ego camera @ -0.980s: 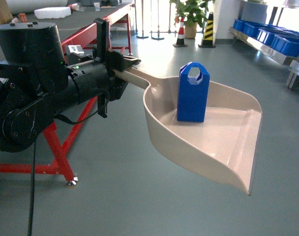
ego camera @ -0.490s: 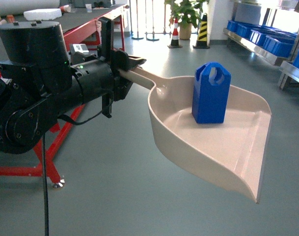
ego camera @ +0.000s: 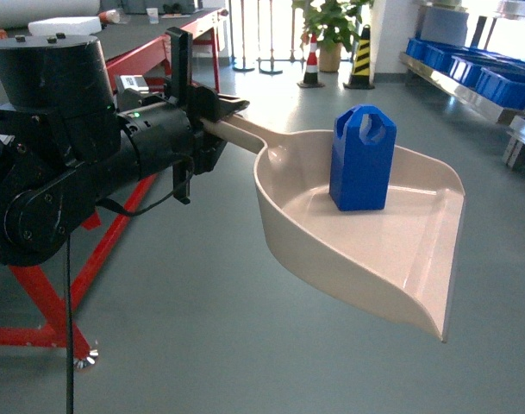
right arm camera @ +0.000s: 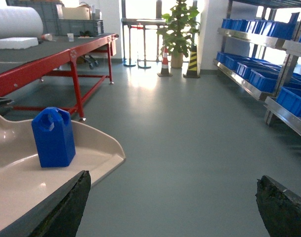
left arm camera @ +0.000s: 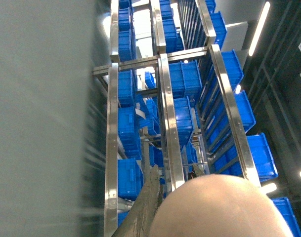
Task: Place part in tray to right shelf
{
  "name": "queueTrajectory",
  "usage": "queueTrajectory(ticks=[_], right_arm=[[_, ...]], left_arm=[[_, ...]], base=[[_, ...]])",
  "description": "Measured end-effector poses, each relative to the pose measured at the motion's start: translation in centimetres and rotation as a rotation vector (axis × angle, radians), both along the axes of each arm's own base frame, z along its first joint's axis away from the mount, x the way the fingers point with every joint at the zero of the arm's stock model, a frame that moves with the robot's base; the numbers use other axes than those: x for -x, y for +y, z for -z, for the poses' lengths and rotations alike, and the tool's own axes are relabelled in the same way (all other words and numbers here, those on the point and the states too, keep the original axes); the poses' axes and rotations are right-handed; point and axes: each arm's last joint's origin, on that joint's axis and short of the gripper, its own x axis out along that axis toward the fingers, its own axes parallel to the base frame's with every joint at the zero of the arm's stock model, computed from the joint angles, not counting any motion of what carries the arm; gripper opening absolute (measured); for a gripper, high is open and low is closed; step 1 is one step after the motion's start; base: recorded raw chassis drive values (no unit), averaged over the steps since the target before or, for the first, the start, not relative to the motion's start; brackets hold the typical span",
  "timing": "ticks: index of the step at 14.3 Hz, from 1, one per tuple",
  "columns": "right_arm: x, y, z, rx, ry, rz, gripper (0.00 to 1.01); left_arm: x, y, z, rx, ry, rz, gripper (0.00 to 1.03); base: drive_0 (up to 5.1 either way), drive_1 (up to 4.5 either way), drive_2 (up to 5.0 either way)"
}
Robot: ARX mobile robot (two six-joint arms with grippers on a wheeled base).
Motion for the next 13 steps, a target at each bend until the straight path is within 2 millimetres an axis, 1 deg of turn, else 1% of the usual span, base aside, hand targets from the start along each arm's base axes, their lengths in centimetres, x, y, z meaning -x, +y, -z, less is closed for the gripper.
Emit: queueTrajectory(ticks=[13], right_arm=[[-0.02, 0.00, 0.01, 0.000, 0.000, -0.001, 0.98]], left_arm=[[0.02, -0.05, 0.04, -0.002, 0.006, 0.002, 0.12]], base=[[0.0, 4.11, -4.2]])
